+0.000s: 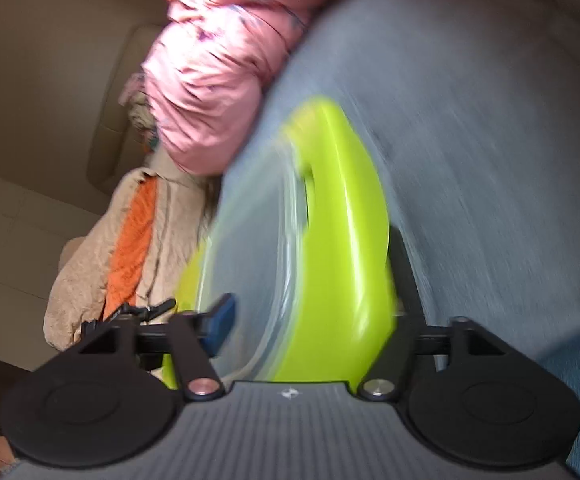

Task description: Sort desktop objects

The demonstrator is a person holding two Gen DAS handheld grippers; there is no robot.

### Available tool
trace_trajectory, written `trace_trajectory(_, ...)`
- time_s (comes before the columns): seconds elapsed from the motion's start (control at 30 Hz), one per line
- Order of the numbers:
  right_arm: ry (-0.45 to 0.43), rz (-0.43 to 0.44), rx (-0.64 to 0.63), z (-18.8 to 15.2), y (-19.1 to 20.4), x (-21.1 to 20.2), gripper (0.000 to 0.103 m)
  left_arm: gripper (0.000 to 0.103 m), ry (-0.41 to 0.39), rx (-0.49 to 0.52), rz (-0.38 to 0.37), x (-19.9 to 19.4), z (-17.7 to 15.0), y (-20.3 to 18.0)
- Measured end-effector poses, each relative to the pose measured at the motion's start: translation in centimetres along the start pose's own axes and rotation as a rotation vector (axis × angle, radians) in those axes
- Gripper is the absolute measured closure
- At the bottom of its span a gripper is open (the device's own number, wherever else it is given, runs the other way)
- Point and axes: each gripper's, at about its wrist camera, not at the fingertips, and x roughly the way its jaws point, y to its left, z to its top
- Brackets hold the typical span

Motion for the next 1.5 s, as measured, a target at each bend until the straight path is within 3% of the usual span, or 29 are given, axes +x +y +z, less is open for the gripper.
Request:
trace_trajectory(0.1, 0.095, -0.01, 0.013, -1.2, -0.3, -0.4, 0.03, 0.021, -0.002, 0.04, 0.015, -1.6, -0.7, -0.5)
trace_trajectory(0.17, 0.137, -0.03, -0.035, -2.2, 0.4, -1.1, 0.03, 0.013, -0.002, 0.056, 0.022, -2.6, -1.2, -0.9)
trace_trajectory(0.23, 0.155, -0.051, -0.092, -3.1, 1.2, -2.1, 0.03, 0.013, -0.01, 0.082, 0.043, -3.4, -1.4, -1.4)
trace_trajectory(0.47, 0.28, -0.1, -0.229, -3.9, 4.6, -4.3, 0.03, 0.009, -0.139, 0.308, 0.26, -7.2, -3.6, -6.5)
trace_trajectory(0.6, 0.37, -0.115, -0.057, -2.9, 4.1, -3.4, 0.024, 0.006, -0.121, 0.357, 0.279, -6.2, -4.5, -7.9)
trace_trajectory(0.67, 0.352, -0.123, 0.01, -2.9, 3.7, -2.3, 0.007, 0.006, -0.106, 0.362, 0.321, -4.9, -4.5, -7.9)
trace_trajectory(0.77, 0.33, -0.125, 0.08, -3.4, 2.6, -1.7, 0.006, 0.006, -0.092, 0.372, 0.322, -4.4, -4.5, -7.6)
trace_trajectory(0.9, 0.363, 0.006, 0.162, -3.1, 1.4, -4.0, 0.013, 0.006, -0.115, 0.38, 0.306, -5.7, -4.7, -7.6)
trace_trajectory(0.97, 0.455, -0.025, 0.103, -3.0, 2.0, -4.2, 0.013, 0.006, -0.132, 0.357, 0.305, -6.6, -4.3, -7.2)
trace_trajectory(1.0, 0.509, -0.085, 0.017, -3.1, 3.0, -4.3, 0.013, 0.006, -0.136, 0.348, 0.305, -7.0, -4.2, -7.1)
trace_trajectory(1.07, 0.559, -0.193, -0.177, -3.5, 5.4, -4.9, 0.023, 0.006, -0.135, 0.345, 0.308, -7.6, -3.9, -6.7)
trace_trajectory(1.13, 0.501, -0.268, -0.272, -3.0, 7.0, -6.6, 0.024, 0.006, -0.123, 0.345, 0.306, -7.7, -3.9, -6.3)
trace_trajectory(1.2, 0.368, -0.306, -0.306, -1.4, 8.2, -8.5, 0.022, 0.006, -0.095, 0.338, 0.281, -7.3, -3.9, -5.8)
trace_trajectory(1.3, 0.162, -0.292, -0.318, 0.7, 8.7, -9.8, 0.011, 0.006, -0.053, 0.321, 0.258, -6.2, -4.0, -5.3)
trace_trajectory(1.37, 0.147, -0.288, -0.33, 1.6, 8.3, -8.2, 0.013, 0.006, -0.028, 0.327, 0.274, -5.4, -4.0, -5.0)
trace_trajectory(1.5, 0.18, -0.376, -0.339, 2.5, 6.3, -3.1, 0.023, 0.006, -0.005, 0.332, 0.314, -4.3, -3.7, -4.5)
